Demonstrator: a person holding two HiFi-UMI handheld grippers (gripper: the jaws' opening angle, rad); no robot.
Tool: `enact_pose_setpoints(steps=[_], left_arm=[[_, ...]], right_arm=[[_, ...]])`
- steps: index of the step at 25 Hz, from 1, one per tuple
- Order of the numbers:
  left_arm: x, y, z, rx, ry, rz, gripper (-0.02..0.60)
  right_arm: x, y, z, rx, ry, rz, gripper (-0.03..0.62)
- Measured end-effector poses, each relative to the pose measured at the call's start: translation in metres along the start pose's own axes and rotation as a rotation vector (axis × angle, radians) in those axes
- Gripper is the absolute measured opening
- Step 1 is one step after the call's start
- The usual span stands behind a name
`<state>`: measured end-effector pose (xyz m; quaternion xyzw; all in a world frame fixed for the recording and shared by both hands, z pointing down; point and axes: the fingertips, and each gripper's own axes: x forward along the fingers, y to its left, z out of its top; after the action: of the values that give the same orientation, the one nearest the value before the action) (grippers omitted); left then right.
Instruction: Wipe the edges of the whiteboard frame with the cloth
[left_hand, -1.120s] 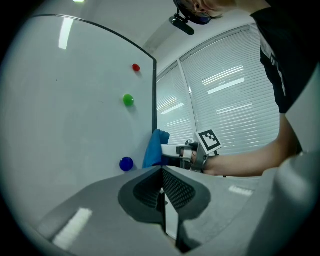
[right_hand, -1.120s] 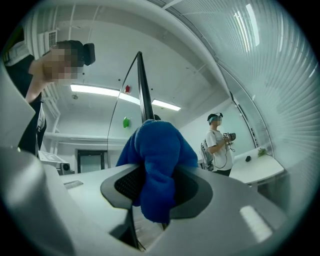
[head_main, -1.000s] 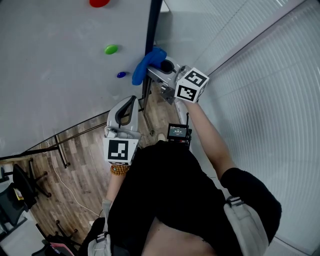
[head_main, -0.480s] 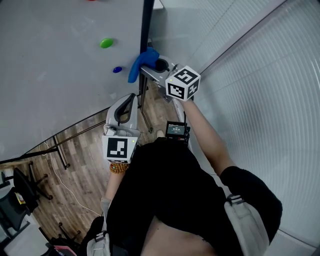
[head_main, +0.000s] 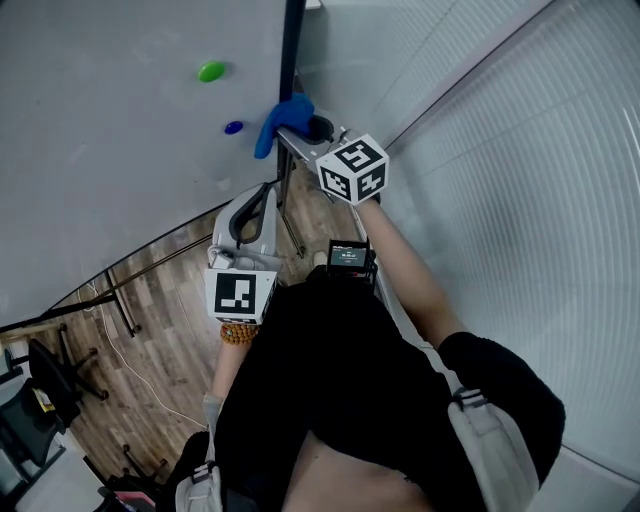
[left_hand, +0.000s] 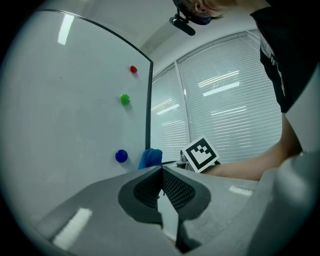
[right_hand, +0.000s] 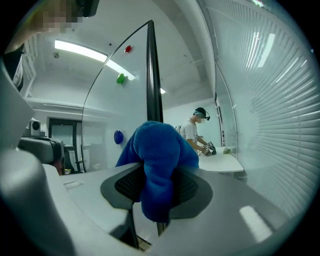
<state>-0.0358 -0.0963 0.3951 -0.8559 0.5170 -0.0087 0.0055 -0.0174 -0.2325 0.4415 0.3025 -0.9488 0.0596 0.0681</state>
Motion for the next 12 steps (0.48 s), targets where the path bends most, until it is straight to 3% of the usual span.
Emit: enact_pose_setpoints(steps=[5,12], left_arm=[[-0.011,0.011,-0.012,-0.011,0.016,0.023,0.001],[-0.022,0.028,-0.007,-0.024,0.017,0.032,0.0]], right_arm=[[0.0,-0.001,-0.023,-0.036,0.06,-0.081,0.156],[-0.001,0.0,-0.023,-0.087,0.089,-0.21,0.149]])
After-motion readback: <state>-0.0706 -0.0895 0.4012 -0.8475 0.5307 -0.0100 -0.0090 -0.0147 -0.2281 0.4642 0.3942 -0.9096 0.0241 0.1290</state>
